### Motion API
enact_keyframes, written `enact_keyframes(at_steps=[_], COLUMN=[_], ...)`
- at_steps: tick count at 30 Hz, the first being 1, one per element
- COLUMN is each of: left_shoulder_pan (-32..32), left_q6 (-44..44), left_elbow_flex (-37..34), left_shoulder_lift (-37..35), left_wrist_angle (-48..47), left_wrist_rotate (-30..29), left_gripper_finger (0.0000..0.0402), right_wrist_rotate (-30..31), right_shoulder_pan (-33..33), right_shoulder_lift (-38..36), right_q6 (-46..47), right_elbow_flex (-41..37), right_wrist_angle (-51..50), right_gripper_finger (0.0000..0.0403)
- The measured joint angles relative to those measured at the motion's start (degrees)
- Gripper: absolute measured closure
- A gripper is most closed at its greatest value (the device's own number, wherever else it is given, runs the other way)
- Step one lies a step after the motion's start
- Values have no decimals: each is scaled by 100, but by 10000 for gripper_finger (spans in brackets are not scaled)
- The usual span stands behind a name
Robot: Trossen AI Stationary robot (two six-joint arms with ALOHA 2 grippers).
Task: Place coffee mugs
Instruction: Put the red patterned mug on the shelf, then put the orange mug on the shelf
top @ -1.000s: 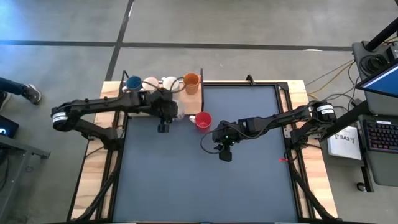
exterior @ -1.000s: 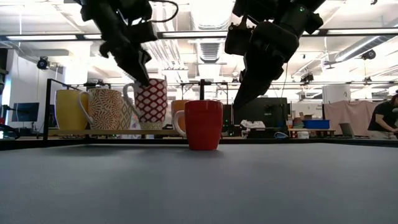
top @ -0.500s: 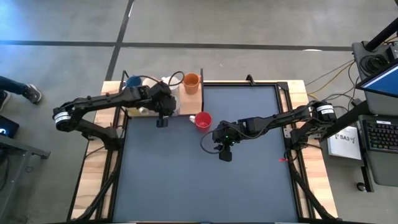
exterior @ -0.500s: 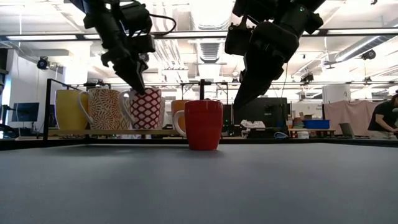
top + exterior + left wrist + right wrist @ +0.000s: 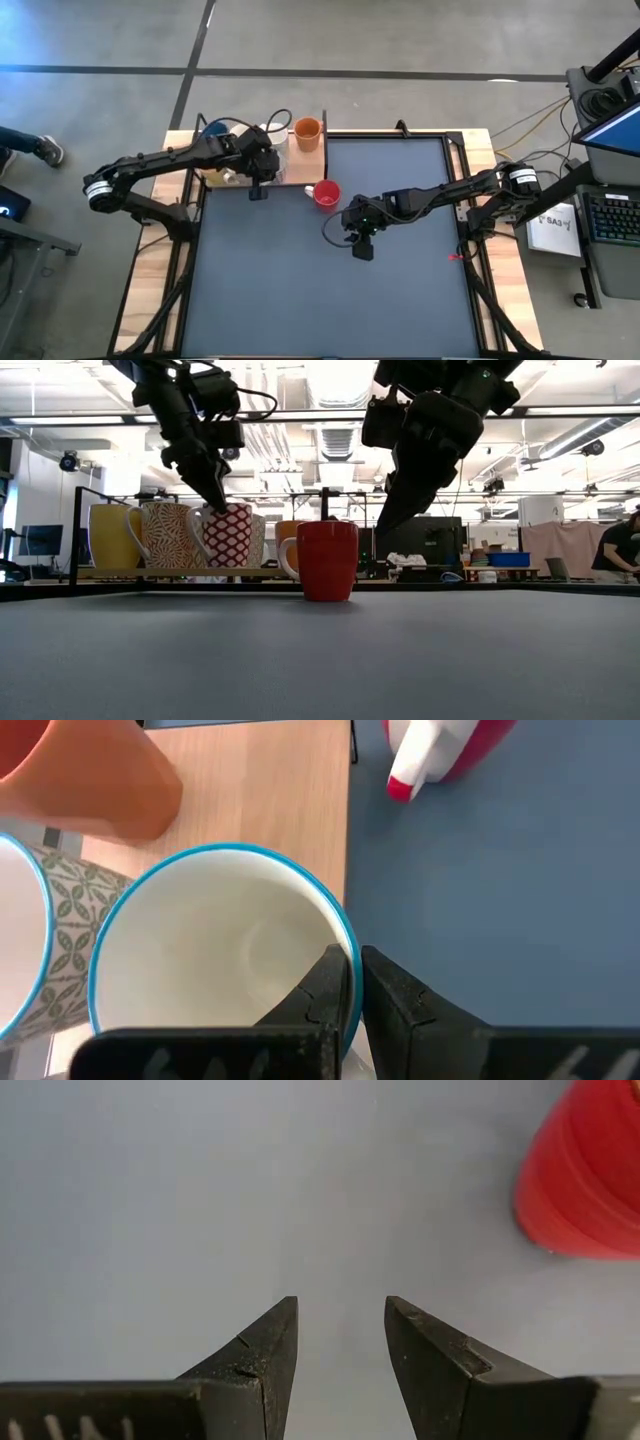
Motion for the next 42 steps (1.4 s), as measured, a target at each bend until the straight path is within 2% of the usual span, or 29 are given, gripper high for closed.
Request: enact_keyframes(at_steps=[12, 29, 31, 38, 42], left_shoulder_pan=[35, 46, 41, -293, -851], left_q6=[-16, -55, -141, -518, -472], left_elbow_flex=[-4, 163, 253, 372, 369], left_shoulder_lift=[-71, -102, -141, -122, 25], left_wrist_angle=[-180, 60, 56, 210, 404], left_wrist_rotate=[-52, -138, 59, 1413, 1504], left_gripper_finger=[393, 340, 340, 340, 340], right_wrist_rotate=[0, 2, 2, 21, 138], right_shoulder_pan=[0, 0, 0, -13, -110], right_shoulder_lift=[-2, -2, -2, -2, -2], right_q6=[0, 58, 52, -91, -205], right_elbow_flex=[0, 0, 0, 0, 0], right_wrist_angle=[0, 1, 0, -4, -39], right_gripper_finger=[262, 262, 262, 262, 262])
